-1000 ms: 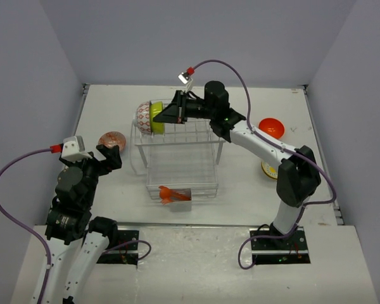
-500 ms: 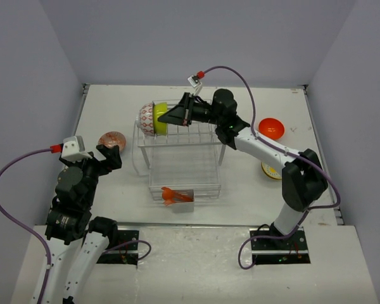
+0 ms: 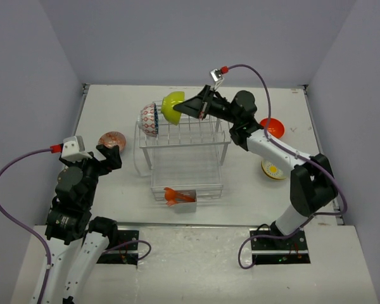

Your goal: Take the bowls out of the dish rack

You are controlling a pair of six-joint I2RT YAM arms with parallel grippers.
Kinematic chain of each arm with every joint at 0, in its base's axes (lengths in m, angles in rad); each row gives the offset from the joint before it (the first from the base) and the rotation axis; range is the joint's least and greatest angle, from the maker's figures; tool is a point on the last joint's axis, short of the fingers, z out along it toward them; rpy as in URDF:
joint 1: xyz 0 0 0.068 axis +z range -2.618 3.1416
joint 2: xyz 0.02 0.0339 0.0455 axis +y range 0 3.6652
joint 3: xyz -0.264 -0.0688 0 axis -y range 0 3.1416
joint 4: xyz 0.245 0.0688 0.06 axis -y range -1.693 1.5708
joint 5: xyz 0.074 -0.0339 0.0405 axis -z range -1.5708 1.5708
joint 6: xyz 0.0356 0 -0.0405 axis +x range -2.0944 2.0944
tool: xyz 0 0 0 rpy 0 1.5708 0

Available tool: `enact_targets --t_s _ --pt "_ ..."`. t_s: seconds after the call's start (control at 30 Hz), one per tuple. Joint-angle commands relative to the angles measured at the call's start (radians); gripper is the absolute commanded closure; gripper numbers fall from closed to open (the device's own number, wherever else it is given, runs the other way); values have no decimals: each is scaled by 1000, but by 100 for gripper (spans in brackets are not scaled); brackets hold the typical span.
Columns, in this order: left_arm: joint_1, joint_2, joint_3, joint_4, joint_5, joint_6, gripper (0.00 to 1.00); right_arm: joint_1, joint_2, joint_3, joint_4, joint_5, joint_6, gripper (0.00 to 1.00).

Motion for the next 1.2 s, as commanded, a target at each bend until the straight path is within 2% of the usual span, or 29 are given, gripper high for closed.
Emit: enact_targets --t_s 0.0,0.23,0.33,0.4,0.43,0.5,0.53,0.57,0.6,0.63,0.73,0.77,0.83,0.97,1.17 --pt "-7 6 10 7 -9 1 0 -16 -60 10 146 -12 48 100" --pt "-7 6 11 5 -11 1 0 -70 -125 4 137 -35 36 100" --pt "-7 -1 11 4 -9 3 0 -134 -214 -5 70 -64 -35 100" --pt "-7 -1 10 7 -6 3 0 -188 -296 -4 -34 -82 -125 100" --pt "-7 -1 10 8 -5 5 0 -205 -327 16 -96 -82 -171 100" --pt "-7 2 10 10 0 5 0 -246 -396 115 -451 6 -433 100" --pt "-7 2 10 7 1 5 0 -251 -407 163 -602 104 -532 100" --pt "-7 4 11 8 1 5 0 -252 -412 195 -841 220 -690 100" --pt "-7 4 10 8 3 6 0 -269 -398 249 -930 422 -739 100" --pt "-7 2 10 10 6 6 0 -284 -380 272 -1066 501 -774 100" --pt "-7 1 11 8 11 8 0 -332 -264 350 -1209 779 -895 100" --pt "-7 -2 11 8 15 9 0 -334 -227 375 -1307 857 -946 100" --pt "-7 -10 11 10 17 11 0 -337 -136 409 -1363 1003 -981 100" --pt "-7 -16 8 14 27 12 0 -378 0 476 -1447 1033 -1046 100" --pt "-7 -14 8 18 51 17 0 -410 308 751 -1691 1035 -1121 100"
